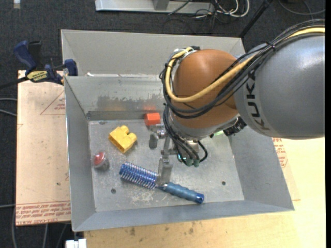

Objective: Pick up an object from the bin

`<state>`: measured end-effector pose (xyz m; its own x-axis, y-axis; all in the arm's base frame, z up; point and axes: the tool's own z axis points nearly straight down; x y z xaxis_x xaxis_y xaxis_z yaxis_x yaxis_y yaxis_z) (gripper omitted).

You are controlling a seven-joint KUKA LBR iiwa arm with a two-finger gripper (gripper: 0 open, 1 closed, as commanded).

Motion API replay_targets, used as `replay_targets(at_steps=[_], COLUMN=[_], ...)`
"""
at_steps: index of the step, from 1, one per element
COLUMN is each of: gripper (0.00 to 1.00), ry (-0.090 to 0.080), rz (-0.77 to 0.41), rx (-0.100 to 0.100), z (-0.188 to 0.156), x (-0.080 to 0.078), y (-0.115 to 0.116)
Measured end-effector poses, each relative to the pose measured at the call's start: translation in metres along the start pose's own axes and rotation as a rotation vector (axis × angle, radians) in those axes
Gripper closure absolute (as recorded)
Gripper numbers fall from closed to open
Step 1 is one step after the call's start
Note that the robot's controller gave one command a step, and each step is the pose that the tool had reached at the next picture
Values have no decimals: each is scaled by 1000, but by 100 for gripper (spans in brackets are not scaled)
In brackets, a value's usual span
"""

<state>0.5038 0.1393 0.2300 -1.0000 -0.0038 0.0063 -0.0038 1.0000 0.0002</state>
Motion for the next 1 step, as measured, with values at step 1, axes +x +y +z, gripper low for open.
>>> replay_targets(at_steps=[1], gripper=[0], ry=[0], rz=[-135], rx=[1], z=[158], x=[2], y=[-20])
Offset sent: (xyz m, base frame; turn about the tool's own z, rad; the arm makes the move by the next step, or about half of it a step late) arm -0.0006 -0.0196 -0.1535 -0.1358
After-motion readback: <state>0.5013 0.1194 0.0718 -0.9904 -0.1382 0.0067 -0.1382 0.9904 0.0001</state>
